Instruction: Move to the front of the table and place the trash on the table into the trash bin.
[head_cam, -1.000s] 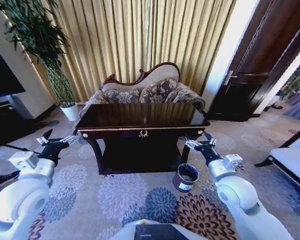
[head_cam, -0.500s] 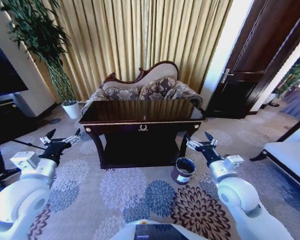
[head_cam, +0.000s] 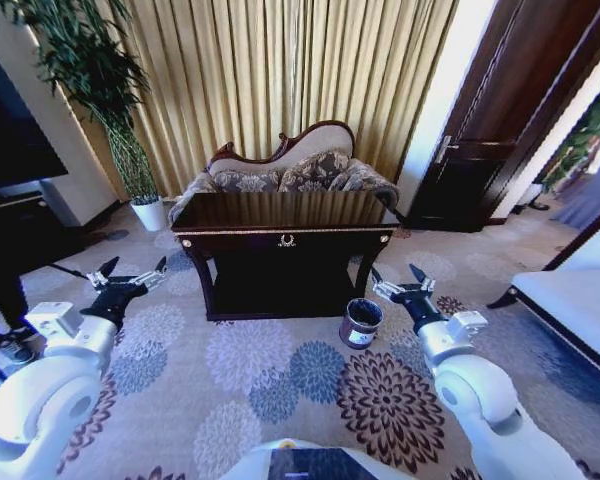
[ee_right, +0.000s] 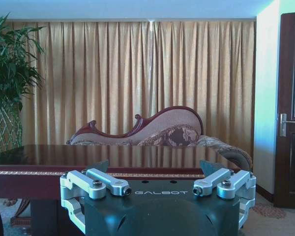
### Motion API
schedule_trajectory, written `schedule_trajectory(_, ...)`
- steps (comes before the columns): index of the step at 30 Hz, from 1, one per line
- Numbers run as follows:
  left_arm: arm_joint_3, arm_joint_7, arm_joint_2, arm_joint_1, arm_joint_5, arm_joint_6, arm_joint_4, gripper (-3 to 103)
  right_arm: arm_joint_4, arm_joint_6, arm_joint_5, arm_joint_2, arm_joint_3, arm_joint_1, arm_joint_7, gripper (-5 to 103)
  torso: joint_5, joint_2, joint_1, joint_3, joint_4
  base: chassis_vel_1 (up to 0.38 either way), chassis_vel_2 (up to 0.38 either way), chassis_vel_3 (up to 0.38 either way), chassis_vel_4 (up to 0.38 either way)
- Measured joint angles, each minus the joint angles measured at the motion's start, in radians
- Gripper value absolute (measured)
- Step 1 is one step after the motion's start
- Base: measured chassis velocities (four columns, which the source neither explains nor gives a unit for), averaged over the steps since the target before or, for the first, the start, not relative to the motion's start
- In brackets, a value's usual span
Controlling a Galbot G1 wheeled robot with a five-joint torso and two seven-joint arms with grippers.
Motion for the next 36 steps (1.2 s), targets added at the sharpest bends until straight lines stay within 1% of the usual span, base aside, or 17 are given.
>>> schedule_trajectory(8,-0.003,-0.006,0.014,-0.002,-0.009,0.009,-0.001,100,-0.012,0.001,0.006,-0.007,-0.01,0.025,0.0,100,-0.0001,0.0,0.0,0.0,0.0001,0.195,-0.192,-0.208,0.217)
schedule_trajectory(12,0.011,-0.021,0.009,-0.002,-0.009,0.012,-0.006,100,-0.013,0.001,0.008,-0.008,-0.007,0.022,-0.001,100,-0.0002,0.0,0.0,0.0,0.0001,0.209,-0.199,-0.212,0.195)
schedule_trajectory(14,0.021,-0.025,0.003,-0.001,-0.007,0.013,-0.007,100,-0.013,0.001,0.008,-0.002,-0.01,0.019,-0.001,100,0.0003,0.0,0.0,0.0,-0.0004,0.233,-0.192,-0.235,0.217)
schedule_trajectory(17,0.029,-0.025,-0.001,0.0,0.0,0.015,-0.009,100,-0.013,0.001,0.006,0.002,-0.015,0.018,-0.002,100,0.0008,0.0,0.0,0.0,0.0,0.217,-0.198,-0.206,0.204)
schedule_trajectory(18,0.031,-0.025,-0.001,0.0,0.003,0.016,-0.009,100,-0.013,0.001,0.006,0.003,-0.016,0.018,-0.002,100,0.0003,0.0,0.0,0.0,0.0003,0.209,-0.202,-0.194,0.198)
schedule_trajectory(19,0.034,-0.026,-0.003,0.0,0.01,0.017,-0.008,100,-0.011,0.002,0.006,0.003,-0.018,0.018,-0.003,100,-0.0009,0.0,0.0,0.0,0.0003,0.197,-0.184,-0.185,0.198)
schedule_trajectory(21,0.036,-0.026,-0.004,-0.001,0.015,0.017,-0.005,100,-0.011,0.007,0.006,0.002,-0.019,0.018,-0.003,100,-0.0009,0.0,0.0,0.0,0.0003,0.197,-0.184,-0.229,0.185)
schedule_trajectory(23,0.04,-0.026,-0.005,-0.002,0.019,0.017,-0.003,100,-0.012,0.027,0.006,0.001,-0.021,0.017,-0.003,100,0.0003,0.0,0.0,0.0,-0.0002,0.198,-0.173,-0.226,0.126)
schedule_trajectory(24,0.042,-0.026,-0.012,-0.004,0.021,0.011,0.001,100,-0.021,0.045,0.005,0.001,-0.019,0.015,-0.003,100,-0.0005,0.001,-0.001,-0.001,0.0,0.025,-0.079,-0.012,0.045)
schedule_trajectory(26,0.044,-0.026,-0.014,-0.004,0.021,0.007,0.002,100,-0.023,0.046,0.002,0.001,-0.018,0.013,-0.003,100,-0.0007,0.0,-0.001,0.0,0.0001,0.012,-0.039,-0.006,0.022)
schedule_trajectory(29,0.047,-0.022,-0.018,-0.004,0.023,-0.006,0.003,100,-0.026,0.045,-0.013,0.001,-0.016,0.006,-0.003,100,0.0004,0.0,0.001,0.0,-0.0001,0.0,0.0,0.0,0.0)
schedule_trajectory(36,0.047,-0.011,-0.023,0.0,0.039,-0.008,0.002,100,-0.025,0.037,-0.02,0.004,-0.014,0.003,-0.002,100,0.0002,0.0,0.0,0.0,0.0,0.0,0.0,0.0,0.0)
